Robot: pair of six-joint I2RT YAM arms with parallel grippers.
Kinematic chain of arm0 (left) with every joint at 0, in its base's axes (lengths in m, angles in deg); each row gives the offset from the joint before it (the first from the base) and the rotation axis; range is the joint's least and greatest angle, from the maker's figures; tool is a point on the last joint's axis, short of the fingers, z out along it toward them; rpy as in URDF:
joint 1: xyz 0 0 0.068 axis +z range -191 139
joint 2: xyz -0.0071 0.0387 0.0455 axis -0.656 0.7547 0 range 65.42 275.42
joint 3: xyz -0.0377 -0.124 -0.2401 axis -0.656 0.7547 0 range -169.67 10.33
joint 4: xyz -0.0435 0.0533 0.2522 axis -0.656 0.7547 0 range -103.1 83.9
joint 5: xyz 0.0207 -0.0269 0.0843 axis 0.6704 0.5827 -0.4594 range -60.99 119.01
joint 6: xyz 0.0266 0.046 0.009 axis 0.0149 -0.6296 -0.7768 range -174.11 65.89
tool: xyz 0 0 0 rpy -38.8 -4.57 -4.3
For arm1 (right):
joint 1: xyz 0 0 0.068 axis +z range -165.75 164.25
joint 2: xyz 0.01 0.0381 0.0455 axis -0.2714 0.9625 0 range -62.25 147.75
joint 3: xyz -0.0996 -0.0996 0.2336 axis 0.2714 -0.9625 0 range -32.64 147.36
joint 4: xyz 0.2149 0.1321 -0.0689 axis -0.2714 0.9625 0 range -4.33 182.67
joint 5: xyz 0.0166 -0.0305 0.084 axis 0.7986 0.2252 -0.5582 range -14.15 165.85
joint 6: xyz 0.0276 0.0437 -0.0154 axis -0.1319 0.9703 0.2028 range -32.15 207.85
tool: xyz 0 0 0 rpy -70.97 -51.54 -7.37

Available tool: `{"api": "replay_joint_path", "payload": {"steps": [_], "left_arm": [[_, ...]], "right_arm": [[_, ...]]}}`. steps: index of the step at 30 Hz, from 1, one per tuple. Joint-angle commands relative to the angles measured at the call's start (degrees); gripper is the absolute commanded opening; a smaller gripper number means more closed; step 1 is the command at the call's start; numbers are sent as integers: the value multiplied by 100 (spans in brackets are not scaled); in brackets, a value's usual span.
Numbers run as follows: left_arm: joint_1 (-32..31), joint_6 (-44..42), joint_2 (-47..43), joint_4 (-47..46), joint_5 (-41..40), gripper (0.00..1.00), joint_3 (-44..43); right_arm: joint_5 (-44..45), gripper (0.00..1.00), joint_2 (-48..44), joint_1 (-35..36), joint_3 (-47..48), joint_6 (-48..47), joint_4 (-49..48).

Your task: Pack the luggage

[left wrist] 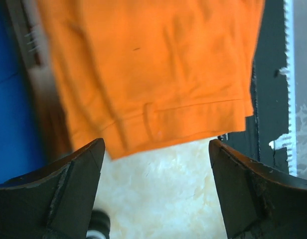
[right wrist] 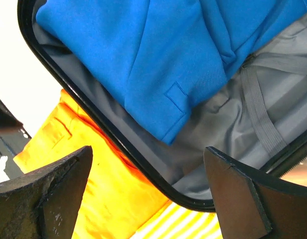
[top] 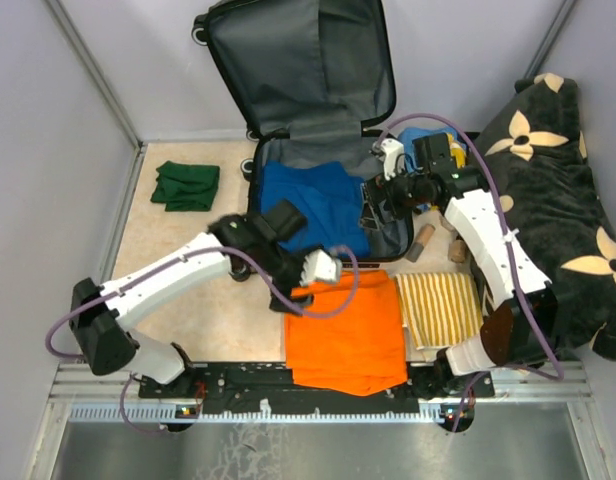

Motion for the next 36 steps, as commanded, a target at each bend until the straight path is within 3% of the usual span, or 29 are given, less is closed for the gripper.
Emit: {"api": "replay_joint_path", "payload": {"steps": [1,9,13,19,23,29,36], "left_arm": [[-837,-374,219,-674,-416,89,448],[-1425,-55,1258,-1155,-822,84,504],[-1425,-165,1160,-1518,-674,84,876],[-1414,-209,1063,-1676,-473,84,1306],[-1329,38,792,-1784,-221,85,1434],[-781,261,273,-1420,615,86,1387],[-557,6,-737,-1794,632,91,1779]], "right_arm": [[-10,93,-429,-115,-194,-290,188],[91,92,-693,-504,-520,-742,635],[245,89,-926,-1085,-754,-1988,1456],[749,88,-1289,-2210,-1475,-4689,2460],[1345,92,-1419,-2380,-2200,-5775,1882],[1295,94,-1102,-2386,-2746,-7027,1046],[1184,95,-125,-2381,-2544,-7903,798]]}}
